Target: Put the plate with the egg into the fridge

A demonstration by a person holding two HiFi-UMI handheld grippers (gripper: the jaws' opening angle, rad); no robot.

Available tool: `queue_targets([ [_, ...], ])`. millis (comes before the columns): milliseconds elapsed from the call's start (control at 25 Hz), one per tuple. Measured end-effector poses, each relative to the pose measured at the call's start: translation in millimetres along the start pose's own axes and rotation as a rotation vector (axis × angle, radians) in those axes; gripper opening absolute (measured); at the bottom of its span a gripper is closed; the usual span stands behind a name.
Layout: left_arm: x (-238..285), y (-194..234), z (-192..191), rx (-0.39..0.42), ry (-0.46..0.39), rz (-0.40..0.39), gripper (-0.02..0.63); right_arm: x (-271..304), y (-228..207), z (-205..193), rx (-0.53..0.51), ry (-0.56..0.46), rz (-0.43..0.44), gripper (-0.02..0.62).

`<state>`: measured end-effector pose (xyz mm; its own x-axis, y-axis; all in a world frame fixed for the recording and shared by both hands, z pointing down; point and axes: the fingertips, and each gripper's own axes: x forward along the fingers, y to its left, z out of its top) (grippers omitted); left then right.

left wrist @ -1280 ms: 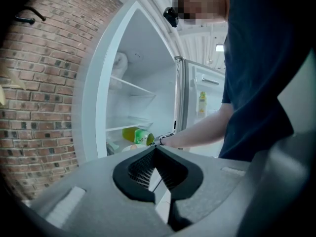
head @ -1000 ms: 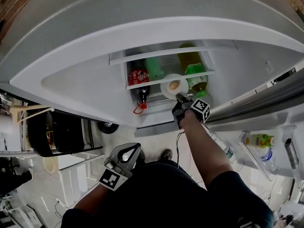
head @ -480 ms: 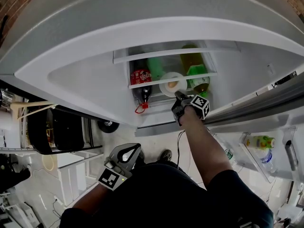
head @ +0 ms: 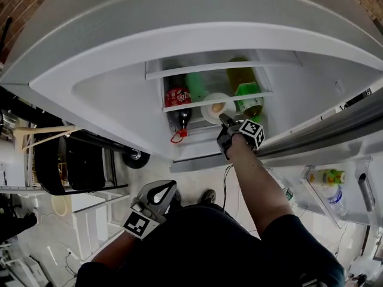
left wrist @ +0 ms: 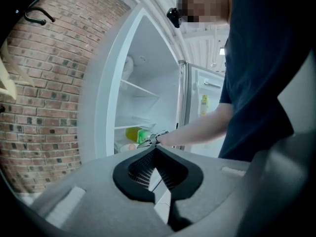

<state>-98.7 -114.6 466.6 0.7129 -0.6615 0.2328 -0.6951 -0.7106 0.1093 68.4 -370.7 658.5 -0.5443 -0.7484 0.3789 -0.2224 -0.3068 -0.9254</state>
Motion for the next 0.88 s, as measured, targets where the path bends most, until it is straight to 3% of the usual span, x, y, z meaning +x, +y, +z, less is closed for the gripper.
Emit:
queue_targets([
  [240,-5,0,-2,-0.007,-0.005,-0.002,0.002,-5,-3,-6,-0.044,0.014,-0.02,0.15],
  [480,-7,-5,-3,-0.003,-0.009,-0.021,0.002,-8,-7,-9,-0.041,-0.001,0.016,0.16],
  [680,-10,-9,-2,0.001,-0.016,-0.027,0.001,-13,-10,-14,-0.022,-0.005,0.04,0.215],
  [880,-11,-12,-2,0.005,-0.018,-0.043,0.002,-28,-16,-25,-0.014,0.002,0.054,0.225],
])
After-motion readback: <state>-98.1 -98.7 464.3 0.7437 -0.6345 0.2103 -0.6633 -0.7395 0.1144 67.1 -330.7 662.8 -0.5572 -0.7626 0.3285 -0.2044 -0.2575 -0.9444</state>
